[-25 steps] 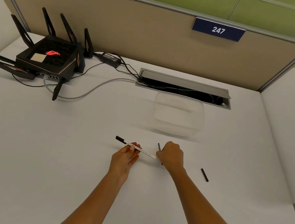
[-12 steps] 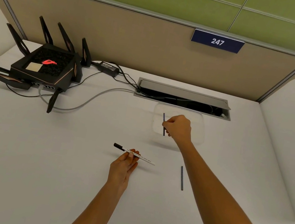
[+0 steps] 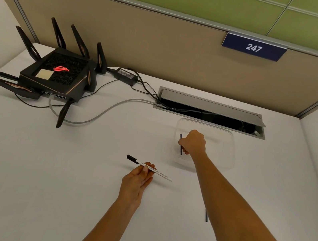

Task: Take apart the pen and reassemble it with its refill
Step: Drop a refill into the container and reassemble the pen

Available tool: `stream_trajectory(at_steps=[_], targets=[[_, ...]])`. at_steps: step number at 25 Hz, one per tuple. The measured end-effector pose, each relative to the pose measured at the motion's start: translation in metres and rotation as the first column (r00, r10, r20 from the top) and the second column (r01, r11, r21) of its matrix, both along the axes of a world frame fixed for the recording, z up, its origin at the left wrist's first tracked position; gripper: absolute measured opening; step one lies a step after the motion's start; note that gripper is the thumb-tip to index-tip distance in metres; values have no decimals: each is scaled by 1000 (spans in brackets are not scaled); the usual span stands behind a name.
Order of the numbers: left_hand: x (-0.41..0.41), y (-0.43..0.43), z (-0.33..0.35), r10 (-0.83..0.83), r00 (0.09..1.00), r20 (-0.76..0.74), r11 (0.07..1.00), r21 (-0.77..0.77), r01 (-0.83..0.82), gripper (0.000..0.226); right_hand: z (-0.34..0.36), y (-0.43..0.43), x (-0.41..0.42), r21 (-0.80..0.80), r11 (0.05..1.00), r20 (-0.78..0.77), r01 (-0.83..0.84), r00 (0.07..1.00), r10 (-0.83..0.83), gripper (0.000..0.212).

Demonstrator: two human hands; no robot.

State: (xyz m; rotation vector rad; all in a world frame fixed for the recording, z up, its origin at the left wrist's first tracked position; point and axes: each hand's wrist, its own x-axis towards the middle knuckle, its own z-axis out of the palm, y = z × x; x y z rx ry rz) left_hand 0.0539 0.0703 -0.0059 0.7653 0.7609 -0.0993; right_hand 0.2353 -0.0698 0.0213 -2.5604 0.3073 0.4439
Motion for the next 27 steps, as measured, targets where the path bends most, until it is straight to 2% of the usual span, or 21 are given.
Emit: stream_trajectory(at_steps=[6, 13, 19, 23, 27], targets=[[9, 2, 1, 6, 1000, 18, 1000, -22, -6, 14, -10, 3, 4, -60, 995, -17, -74, 997, 73, 32], [7, 3, 0, 3, 1000, 8, 1000, -20, -3, 15, -9, 5, 3, -58, 996, -1, -63, 998, 63, 35], [6, 2, 3, -6, 1000, 14, 1000, -15, 7, 15, 12, -6, 4, 25, 998, 79, 65, 995, -66, 20], [0, -4, 8, -27, 999, 22, 1000, -12, 28, 15, 36, -28, -12, 119, 979, 169, 167, 968, -186, 20], [-6, -11, 14, -50, 998, 38, 999, -2, 50, 15, 59, -55, -46, 234, 954, 244, 189, 938, -246, 20]])
